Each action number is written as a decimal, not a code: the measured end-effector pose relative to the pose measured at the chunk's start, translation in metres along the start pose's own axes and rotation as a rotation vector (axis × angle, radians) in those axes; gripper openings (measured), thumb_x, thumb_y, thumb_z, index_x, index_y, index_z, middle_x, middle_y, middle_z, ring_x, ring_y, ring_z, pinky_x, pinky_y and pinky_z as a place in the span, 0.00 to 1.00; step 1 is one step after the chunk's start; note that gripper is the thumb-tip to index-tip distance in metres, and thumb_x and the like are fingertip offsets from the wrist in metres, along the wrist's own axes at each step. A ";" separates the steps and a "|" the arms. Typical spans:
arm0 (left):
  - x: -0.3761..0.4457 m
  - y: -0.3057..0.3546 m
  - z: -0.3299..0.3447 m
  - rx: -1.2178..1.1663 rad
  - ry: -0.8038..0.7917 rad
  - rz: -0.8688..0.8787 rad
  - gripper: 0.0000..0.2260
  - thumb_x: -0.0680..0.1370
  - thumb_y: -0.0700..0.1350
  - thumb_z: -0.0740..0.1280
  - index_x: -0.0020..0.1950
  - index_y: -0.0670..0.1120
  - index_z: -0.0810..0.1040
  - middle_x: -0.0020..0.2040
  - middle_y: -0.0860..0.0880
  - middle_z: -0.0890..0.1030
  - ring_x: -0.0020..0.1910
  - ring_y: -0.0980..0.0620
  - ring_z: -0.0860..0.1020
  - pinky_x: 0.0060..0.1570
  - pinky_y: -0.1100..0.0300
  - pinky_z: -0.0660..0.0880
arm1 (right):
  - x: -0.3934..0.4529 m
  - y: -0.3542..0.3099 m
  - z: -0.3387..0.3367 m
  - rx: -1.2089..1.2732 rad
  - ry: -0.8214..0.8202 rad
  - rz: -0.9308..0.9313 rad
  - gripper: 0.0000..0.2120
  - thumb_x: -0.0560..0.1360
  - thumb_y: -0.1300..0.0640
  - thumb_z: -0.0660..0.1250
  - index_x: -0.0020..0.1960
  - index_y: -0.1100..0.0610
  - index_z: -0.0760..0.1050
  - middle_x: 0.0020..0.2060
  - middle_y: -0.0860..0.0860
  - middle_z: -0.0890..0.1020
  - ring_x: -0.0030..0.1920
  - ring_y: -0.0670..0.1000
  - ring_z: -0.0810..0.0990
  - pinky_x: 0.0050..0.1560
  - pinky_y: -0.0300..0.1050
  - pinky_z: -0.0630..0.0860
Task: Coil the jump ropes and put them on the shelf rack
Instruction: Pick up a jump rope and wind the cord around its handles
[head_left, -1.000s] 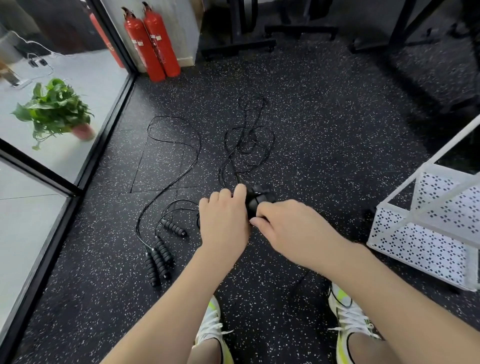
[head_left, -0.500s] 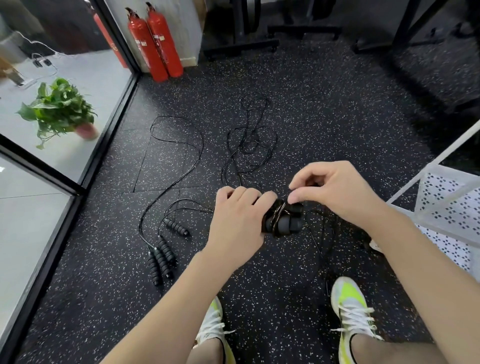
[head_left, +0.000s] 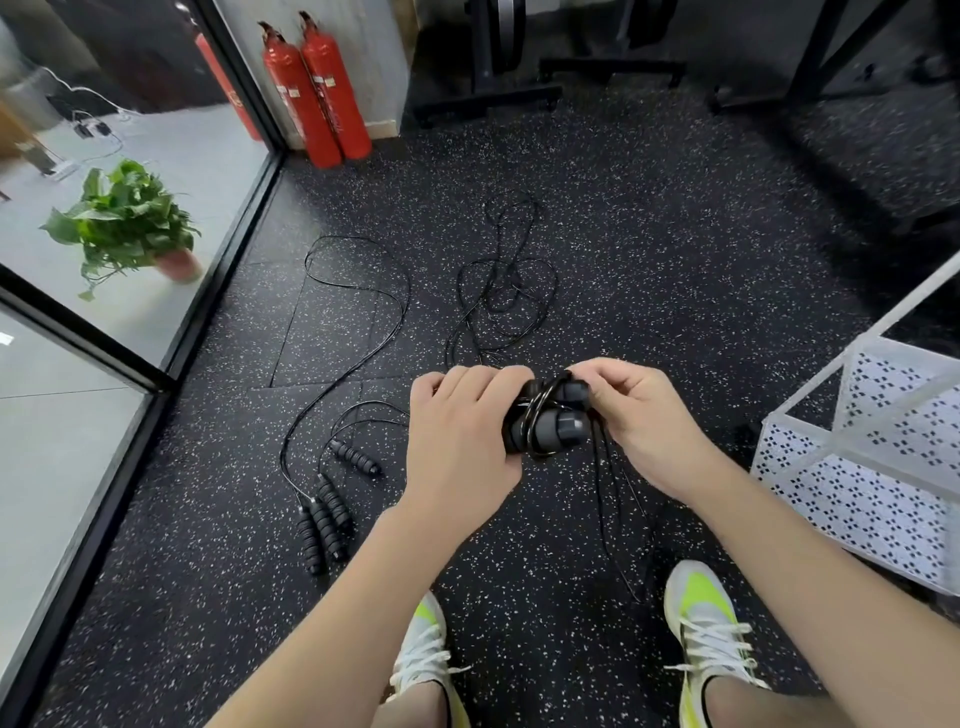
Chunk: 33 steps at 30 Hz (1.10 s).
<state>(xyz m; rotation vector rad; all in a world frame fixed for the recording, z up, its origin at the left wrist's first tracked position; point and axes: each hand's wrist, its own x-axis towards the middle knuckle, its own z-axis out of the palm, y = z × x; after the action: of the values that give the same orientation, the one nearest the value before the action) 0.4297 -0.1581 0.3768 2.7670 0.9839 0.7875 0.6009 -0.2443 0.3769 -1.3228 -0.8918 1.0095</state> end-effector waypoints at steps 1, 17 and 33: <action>0.001 0.001 -0.002 -0.013 -0.008 -0.049 0.23 0.65 0.41 0.76 0.58 0.53 0.77 0.49 0.56 0.79 0.49 0.49 0.77 0.54 0.53 0.65 | -0.002 -0.004 0.004 -0.026 0.004 0.006 0.18 0.77 0.39 0.69 0.50 0.54 0.84 0.45 0.69 0.80 0.45 0.55 0.76 0.51 0.52 0.73; 0.002 -0.006 0.017 0.373 -0.282 -0.243 0.20 0.72 0.45 0.74 0.60 0.49 0.70 0.53 0.51 0.78 0.54 0.45 0.78 0.53 0.49 0.66 | -0.028 -0.026 0.054 -1.234 -0.320 0.037 0.09 0.85 0.51 0.54 0.54 0.54 0.71 0.38 0.50 0.69 0.36 0.53 0.72 0.40 0.47 0.68; -0.013 0.017 0.022 0.292 -0.194 0.182 0.21 0.62 0.44 0.78 0.52 0.47 0.76 0.43 0.51 0.79 0.42 0.46 0.77 0.47 0.49 0.68 | 0.005 -0.051 -0.020 -0.608 -0.149 -0.042 0.08 0.63 0.54 0.83 0.37 0.48 0.85 0.43 0.44 0.84 0.44 0.46 0.81 0.49 0.46 0.77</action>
<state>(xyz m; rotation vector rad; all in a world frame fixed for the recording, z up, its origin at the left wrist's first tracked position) 0.4420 -0.1777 0.3567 3.1437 0.8831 0.4076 0.6246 -0.2456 0.4259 -1.7341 -1.4071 0.8397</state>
